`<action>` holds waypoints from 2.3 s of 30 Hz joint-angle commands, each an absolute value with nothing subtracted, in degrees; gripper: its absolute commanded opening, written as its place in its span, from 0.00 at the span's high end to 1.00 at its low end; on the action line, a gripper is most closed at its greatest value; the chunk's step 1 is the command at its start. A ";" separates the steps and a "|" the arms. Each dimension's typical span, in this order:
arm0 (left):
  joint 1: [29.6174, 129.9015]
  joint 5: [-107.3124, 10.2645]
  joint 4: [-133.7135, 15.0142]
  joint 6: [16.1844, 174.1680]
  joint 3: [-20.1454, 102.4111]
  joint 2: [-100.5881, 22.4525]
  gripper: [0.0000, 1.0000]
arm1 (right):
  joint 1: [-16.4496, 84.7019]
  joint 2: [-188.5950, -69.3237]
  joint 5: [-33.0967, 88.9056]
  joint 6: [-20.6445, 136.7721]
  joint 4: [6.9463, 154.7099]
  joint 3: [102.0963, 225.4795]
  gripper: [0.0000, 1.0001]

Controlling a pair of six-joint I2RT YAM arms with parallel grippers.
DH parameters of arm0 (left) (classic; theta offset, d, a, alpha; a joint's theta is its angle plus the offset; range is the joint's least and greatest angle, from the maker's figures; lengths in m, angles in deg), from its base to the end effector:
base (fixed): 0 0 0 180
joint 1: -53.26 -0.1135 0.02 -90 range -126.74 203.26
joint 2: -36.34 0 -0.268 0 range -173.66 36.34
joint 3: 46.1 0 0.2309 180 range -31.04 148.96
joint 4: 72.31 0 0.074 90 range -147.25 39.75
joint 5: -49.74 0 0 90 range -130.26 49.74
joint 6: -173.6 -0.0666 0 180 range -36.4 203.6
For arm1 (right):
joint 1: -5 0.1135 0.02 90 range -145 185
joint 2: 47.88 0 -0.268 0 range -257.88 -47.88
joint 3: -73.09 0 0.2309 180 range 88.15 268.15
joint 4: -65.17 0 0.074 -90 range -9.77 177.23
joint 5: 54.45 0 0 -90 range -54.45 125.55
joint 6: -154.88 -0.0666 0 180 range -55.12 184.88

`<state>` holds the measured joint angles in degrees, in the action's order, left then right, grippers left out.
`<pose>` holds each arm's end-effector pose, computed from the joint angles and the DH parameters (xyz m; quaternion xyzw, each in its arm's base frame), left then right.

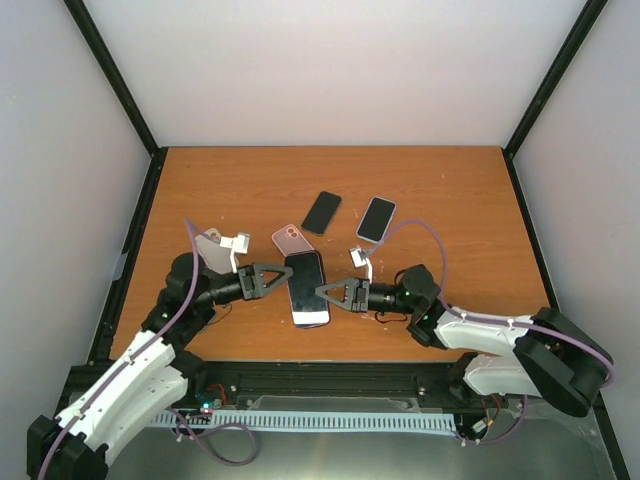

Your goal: Put the phone into the phone case

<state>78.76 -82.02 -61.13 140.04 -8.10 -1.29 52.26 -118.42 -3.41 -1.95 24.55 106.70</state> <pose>0.1254 -0.1090 0.2554 0.0269 0.7545 -0.5978 0.2696 0.1327 0.2053 0.2356 -0.1301 0.6768 0.7012 0.1827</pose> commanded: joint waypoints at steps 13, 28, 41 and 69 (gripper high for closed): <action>78.40 -91.47 -94.82 156.15 -14.16 1.63 0.62 | 52.36 -119.95 -10.58 -11.17 3.06 107.67 0.97; 78.40 -87.48 -82.84 151.29 -11.82 -0.49 0.71 | 53.03 -120.34 -10.87 -10.15 6.90 108.64 0.90; 78.40 -88.07 -108.01 162.97 -20.18 1.49 0.58 | 53.14 -126.34 -13.36 -19.50 -12.07 107.85 0.94; 78.39 -86.42 -86.31 151.75 -14.60 -0.40 0.67 | 55.27 -132.06 -13.67 -18.77 -11.28 108.87 0.95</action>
